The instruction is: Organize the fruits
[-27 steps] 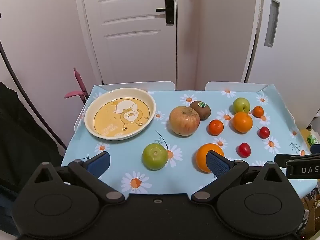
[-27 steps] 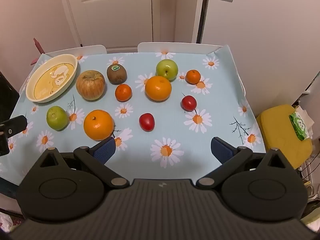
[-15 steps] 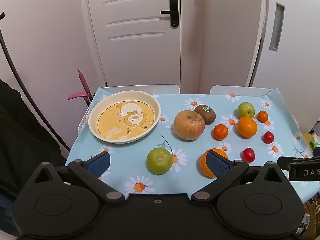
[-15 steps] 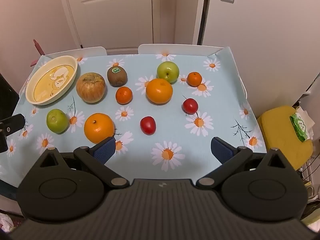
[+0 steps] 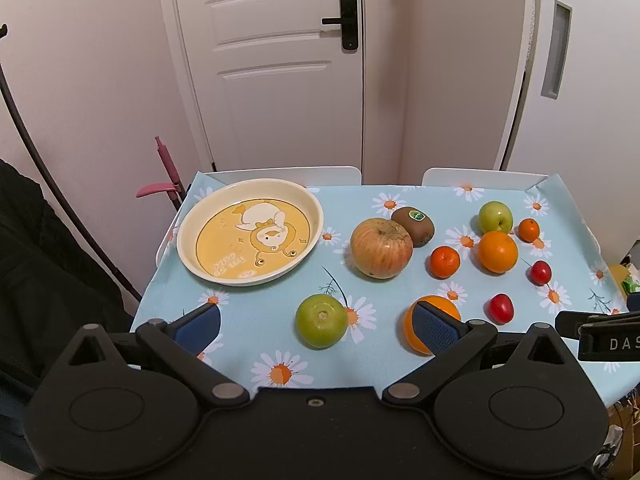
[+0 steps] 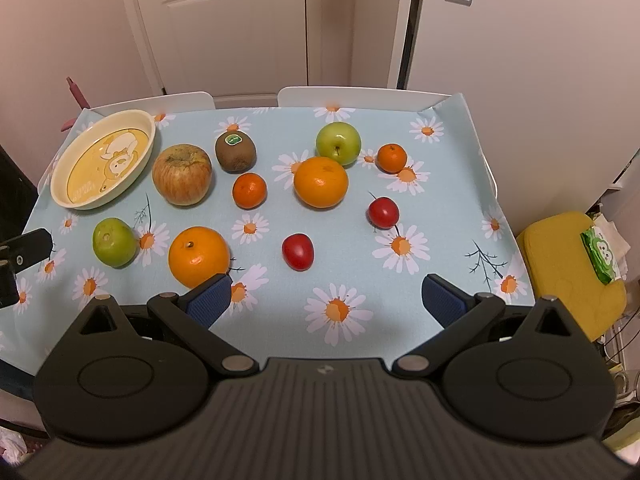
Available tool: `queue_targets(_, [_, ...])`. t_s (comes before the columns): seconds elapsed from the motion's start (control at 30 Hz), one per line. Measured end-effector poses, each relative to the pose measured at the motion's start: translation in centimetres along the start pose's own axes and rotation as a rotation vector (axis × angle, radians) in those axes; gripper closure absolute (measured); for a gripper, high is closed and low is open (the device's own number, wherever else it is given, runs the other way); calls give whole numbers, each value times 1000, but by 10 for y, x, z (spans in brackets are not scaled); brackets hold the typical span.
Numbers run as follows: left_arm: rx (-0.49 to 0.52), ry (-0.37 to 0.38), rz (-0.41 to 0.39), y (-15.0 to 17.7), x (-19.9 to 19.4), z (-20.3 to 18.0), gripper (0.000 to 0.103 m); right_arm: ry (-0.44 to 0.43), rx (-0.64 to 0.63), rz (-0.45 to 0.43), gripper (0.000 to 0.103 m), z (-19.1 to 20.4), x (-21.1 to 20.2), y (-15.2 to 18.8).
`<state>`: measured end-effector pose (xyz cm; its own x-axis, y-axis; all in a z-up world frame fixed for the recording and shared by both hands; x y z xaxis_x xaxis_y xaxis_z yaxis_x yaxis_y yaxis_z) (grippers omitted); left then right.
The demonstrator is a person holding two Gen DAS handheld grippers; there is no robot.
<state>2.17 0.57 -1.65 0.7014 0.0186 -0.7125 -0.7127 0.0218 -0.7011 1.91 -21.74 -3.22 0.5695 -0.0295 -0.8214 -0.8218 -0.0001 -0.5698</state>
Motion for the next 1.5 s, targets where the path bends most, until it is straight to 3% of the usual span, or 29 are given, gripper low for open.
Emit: queue_targets(1.5, [12,-6,-2,-4,0,-5,0,-5,2,4,0,-1,1,-1])
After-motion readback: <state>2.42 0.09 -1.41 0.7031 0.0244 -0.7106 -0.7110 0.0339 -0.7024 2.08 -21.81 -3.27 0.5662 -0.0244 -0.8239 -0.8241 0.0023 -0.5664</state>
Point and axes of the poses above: each gripper's, at about its wrist camera, not at the fingertips, and x roughly the way its jaws point, z to its left, y to its underside, the point moved 2 cm from there along x, roughly the way its jaws point, and after that the axes turned 4 degrees about -x, right-handed, at the moved point
